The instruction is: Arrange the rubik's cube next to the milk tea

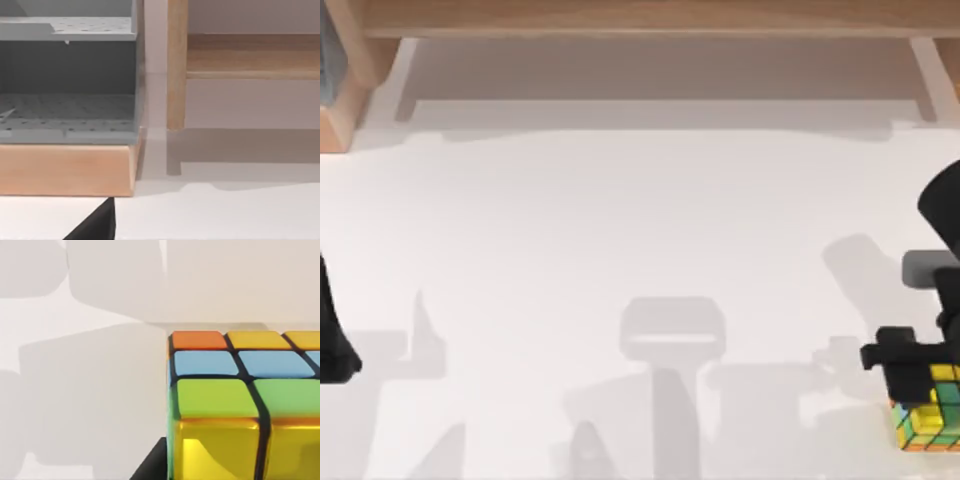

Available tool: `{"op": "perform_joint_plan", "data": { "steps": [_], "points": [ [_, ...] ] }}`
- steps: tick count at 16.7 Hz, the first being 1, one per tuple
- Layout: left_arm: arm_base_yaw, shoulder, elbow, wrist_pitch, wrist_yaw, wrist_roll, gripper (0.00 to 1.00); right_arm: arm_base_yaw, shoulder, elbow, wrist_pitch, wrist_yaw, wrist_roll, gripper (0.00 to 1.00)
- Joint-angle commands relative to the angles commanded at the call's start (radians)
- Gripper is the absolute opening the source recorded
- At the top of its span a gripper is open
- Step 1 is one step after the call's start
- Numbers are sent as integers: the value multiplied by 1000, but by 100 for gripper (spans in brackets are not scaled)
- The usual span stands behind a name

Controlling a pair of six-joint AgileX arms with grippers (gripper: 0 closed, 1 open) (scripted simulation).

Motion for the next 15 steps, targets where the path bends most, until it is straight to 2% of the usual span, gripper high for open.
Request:
{"op": "perform_joint_plan", "data": {
  "steps": [9, 15],
  "points": [
    [0, 0, 0, 0, 0, 0, 100, 0, 0, 0, 0, 0, 0, 98],
    [0, 0, 0, 0, 0, 0, 100, 0, 0, 0, 0, 0, 0, 100]
  ]
}}
